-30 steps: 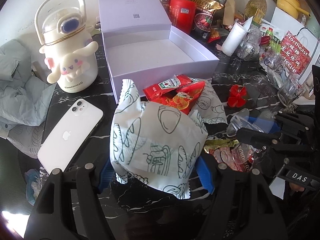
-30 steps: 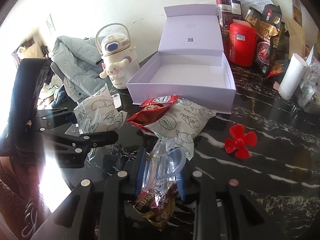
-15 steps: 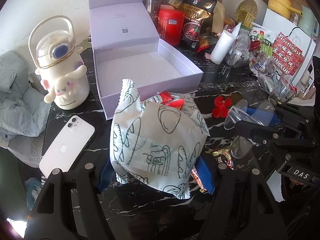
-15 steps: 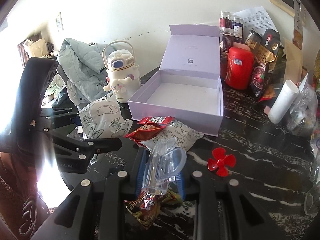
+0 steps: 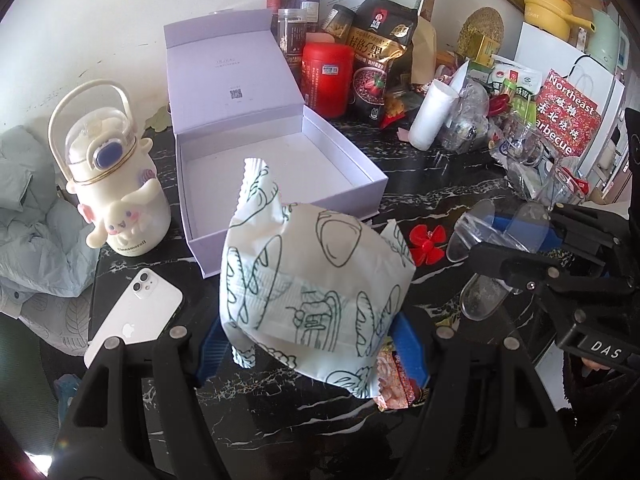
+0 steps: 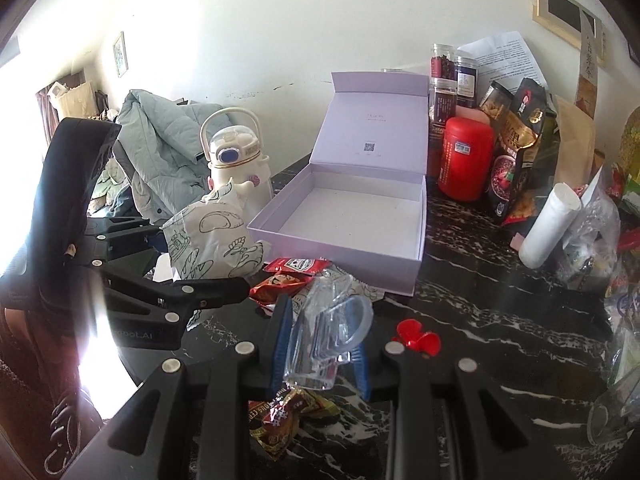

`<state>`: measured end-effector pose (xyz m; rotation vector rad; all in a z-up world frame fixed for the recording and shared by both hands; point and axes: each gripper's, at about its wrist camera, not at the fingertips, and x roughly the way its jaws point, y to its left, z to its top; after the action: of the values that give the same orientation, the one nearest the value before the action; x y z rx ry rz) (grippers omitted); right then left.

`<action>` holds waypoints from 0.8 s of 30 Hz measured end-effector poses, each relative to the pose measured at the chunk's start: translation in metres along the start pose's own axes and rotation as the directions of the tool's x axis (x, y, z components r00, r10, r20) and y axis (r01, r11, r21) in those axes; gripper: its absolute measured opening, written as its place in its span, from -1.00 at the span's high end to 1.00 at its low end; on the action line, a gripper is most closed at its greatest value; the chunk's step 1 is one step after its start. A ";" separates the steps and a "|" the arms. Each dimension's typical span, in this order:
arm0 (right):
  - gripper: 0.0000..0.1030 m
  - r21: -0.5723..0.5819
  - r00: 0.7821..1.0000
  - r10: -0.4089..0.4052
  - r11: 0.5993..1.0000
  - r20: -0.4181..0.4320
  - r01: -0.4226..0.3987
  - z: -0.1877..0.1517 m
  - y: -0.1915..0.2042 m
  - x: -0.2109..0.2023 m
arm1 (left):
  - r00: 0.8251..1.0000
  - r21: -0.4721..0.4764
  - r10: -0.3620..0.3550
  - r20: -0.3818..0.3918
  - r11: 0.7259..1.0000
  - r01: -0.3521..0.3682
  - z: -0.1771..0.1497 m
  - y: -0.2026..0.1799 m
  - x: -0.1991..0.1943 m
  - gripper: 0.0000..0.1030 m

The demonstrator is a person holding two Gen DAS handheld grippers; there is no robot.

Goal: Organize objects
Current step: 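Carry the bread bag in left tool and plastic piece in right tool over the lavender box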

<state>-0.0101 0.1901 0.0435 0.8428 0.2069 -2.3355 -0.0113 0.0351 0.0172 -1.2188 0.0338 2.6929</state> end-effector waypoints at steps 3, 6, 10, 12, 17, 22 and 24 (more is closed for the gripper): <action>0.47 -0.025 1.000 -0.006 1.000 0.012 0.007 0.007 -0.002 0.000 | 1.000 0.001 0.024 0.014 1.000 -0.024 0.007 -0.001 0.001 -0.35; 0.47 -0.027 1.000 -0.002 1.000 0.021 0.002 0.016 -0.006 0.004 | 1.000 0.006 0.020 0.023 1.000 -0.020 0.014 0.000 0.002 -0.35; 0.47 -0.029 1.000 -0.004 1.000 0.023 0.005 0.026 -0.011 0.011 | 0.999 0.004 0.019 0.033 1.000 -0.019 0.024 0.004 0.005 -0.35; 0.47 -0.040 1.000 -0.009 0.999 0.023 0.009 0.030 -0.013 0.015 | 0.999 0.006 0.024 0.037 1.000 -0.024 0.029 0.007 0.006 -0.35; 0.47 -0.052 1.000 -0.001 0.999 0.020 0.002 0.043 -0.019 0.028 | 0.998 0.018 0.041 0.044 0.999 -0.041 0.043 0.014 0.010 -0.35; 0.47 -0.061 1.000 0.005 0.998 0.018 -0.004 0.055 -0.027 0.044 | 0.998 0.022 0.047 0.047 0.999 -0.048 0.057 0.022 0.020 -0.35; 0.47 -0.069 1.000 0.002 0.998 0.019 -0.001 0.060 -0.030 0.049 | 0.998 0.018 0.048 0.046 0.999 -0.049 0.063 0.027 0.025 -0.35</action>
<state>-0.0891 0.1674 0.0579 0.7861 0.2767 -2.3203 -0.0789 0.0185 0.0384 -1.1654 0.0844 2.7547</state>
